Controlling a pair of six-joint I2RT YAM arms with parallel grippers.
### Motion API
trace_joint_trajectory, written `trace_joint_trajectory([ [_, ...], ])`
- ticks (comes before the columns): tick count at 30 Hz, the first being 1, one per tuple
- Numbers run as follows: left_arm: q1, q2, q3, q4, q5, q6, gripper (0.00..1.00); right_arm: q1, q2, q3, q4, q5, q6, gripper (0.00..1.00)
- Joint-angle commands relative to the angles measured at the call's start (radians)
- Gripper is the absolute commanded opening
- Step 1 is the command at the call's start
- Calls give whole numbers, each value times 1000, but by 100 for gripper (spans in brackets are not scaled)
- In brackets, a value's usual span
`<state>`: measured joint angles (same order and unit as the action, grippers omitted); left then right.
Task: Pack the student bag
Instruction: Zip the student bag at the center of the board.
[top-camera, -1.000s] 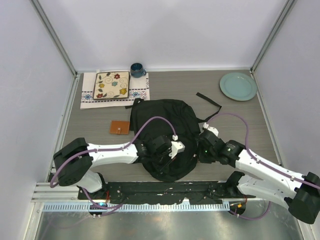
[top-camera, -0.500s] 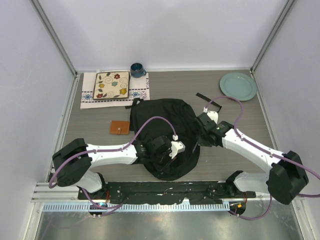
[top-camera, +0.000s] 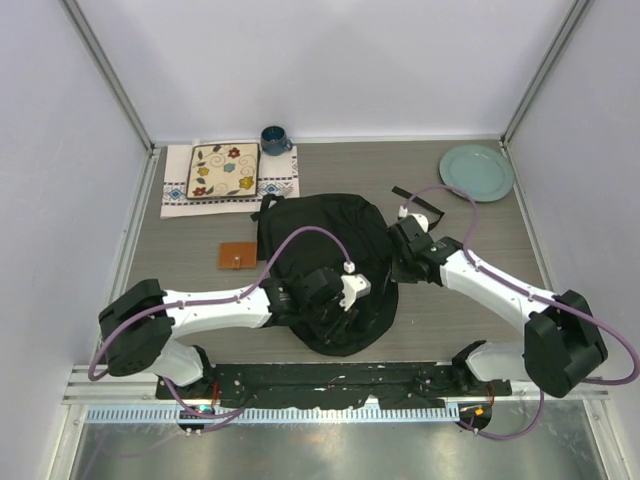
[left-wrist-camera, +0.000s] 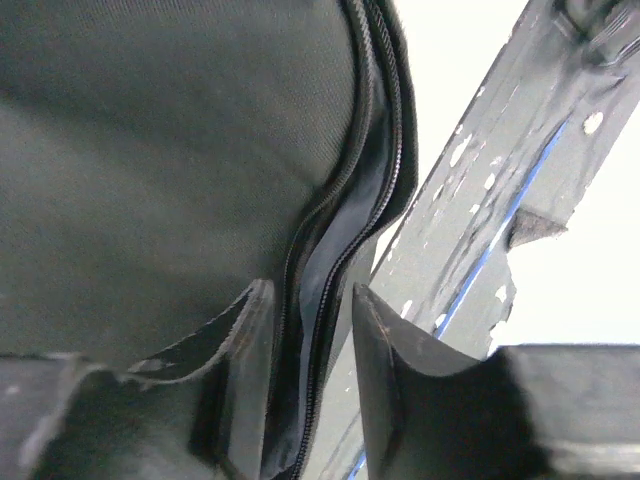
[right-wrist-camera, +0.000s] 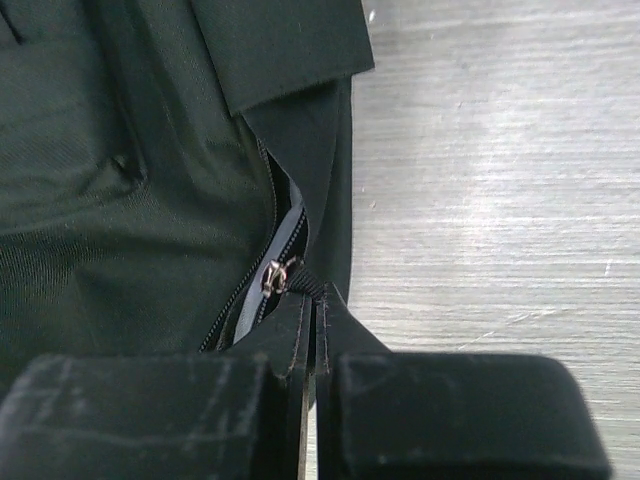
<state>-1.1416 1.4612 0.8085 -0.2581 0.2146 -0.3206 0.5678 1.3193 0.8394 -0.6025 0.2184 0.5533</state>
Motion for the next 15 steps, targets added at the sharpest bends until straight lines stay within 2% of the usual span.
trace_joint_trajectory([
  [1, 2, -65, 106, 62, -78, -55, 50, 15, -113, -104, 93, -83, 45, 0],
  [2, 5, -62, 138, 80, -89, -58, 61, 23, -127, -120, 87, -86, 62, 0],
  [5, 16, -19, 207, 129, -84, -64, 71, 53, -160, -166, 70, -79, 94, 0],
  [8, 19, 68, 263, 140, -44, -69, 73, 64, -180, -197, 75, -59, 108, 0],
  [15, 17, 228, 288, 289, 38, -115, 74, 55, -143, -162, 50, 36, 106, 0],
])
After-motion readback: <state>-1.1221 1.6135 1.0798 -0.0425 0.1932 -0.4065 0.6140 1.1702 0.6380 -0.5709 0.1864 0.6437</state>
